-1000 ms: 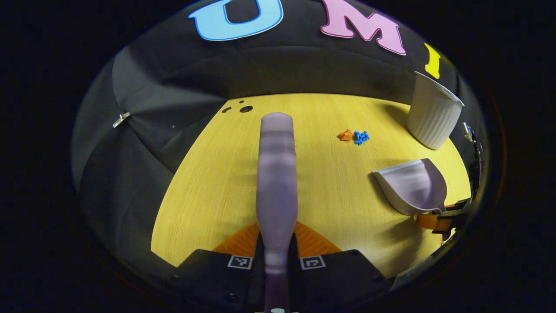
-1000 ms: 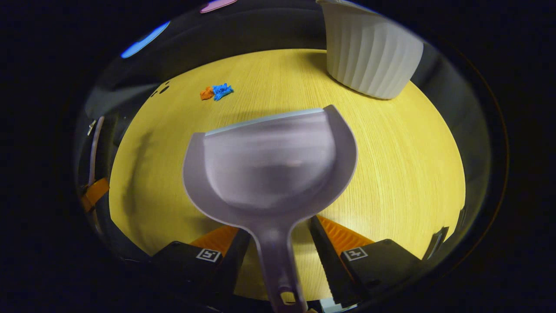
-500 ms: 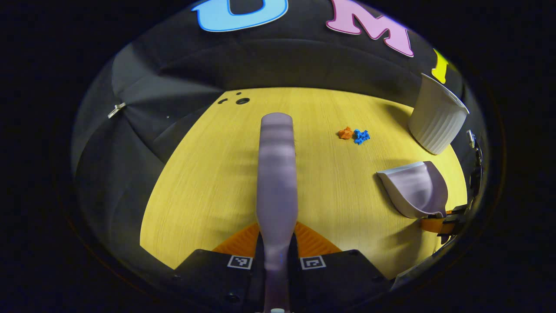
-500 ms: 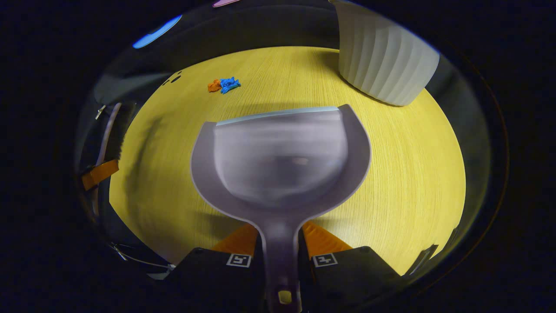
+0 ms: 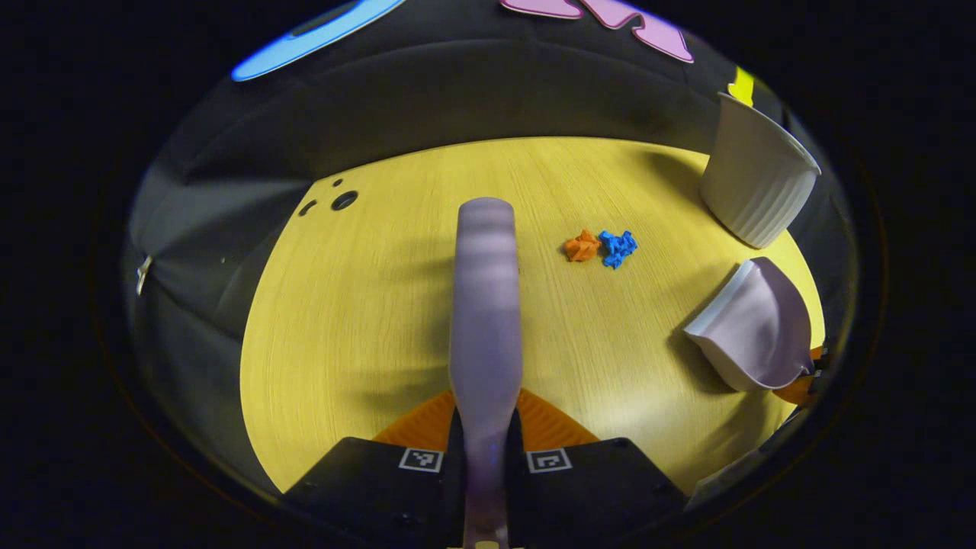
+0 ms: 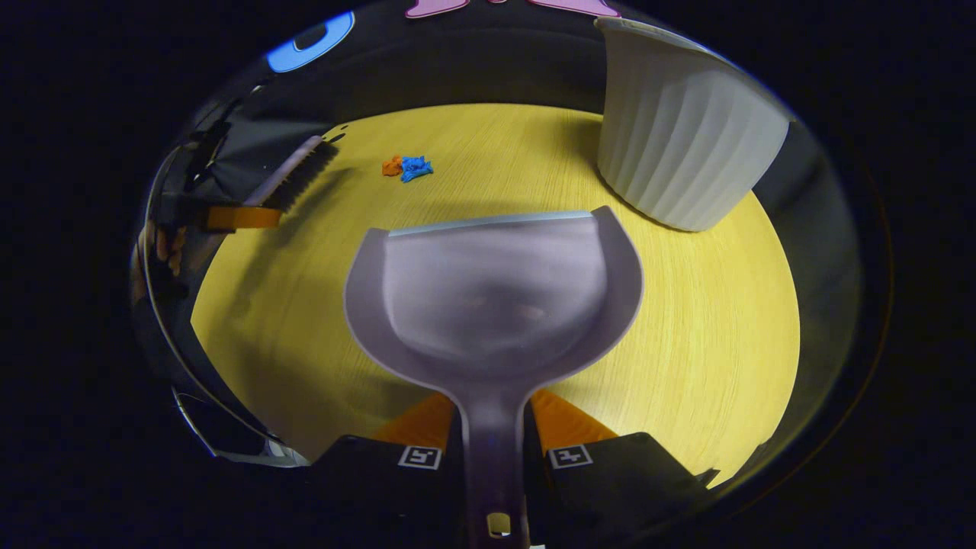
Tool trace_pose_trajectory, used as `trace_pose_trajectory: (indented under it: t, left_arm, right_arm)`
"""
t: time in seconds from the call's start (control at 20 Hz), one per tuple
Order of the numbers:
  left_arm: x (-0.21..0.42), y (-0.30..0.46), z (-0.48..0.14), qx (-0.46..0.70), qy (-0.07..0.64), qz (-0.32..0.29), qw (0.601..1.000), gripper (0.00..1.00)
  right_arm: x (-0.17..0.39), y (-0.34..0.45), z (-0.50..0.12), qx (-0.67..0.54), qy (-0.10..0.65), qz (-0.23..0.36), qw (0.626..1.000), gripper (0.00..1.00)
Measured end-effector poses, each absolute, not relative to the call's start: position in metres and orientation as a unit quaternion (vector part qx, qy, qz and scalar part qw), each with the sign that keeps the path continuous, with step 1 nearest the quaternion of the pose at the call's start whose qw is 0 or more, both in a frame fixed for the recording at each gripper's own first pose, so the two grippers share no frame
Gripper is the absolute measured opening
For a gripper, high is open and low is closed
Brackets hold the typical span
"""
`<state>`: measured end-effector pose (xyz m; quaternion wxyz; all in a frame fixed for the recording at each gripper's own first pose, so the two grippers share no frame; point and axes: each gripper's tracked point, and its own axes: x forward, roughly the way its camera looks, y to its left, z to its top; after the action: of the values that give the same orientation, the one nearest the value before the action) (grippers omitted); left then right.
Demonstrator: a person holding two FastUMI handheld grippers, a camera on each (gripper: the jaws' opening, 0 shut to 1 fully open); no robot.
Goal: Pick up the small broom and dustpan from the desktop, sweep the trash into the dustpan with the broom, and then empty the trash into the garbage bin.
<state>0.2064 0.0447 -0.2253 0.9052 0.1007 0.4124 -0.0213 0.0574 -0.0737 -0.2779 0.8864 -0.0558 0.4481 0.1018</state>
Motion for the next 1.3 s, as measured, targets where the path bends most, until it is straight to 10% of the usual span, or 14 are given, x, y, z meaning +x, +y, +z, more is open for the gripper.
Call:
trace_pose_trajectory:
  t: [0.75,1.3]
  left_arm:
    - [0.308,-0.012,-0.239,0.347,0.425,-0.195,0.813,0.26]
    - [0.197,-0.110,-0.269,0.303,0.479,-0.384,0.729,0.27]
  right_arm:
    - [0.052,-0.082,-0.289,-0.115,0.457,0.169,0.866,0.36]
    - [0.053,-0.088,-0.297,-0.133,0.445,0.181,0.867,0.36]
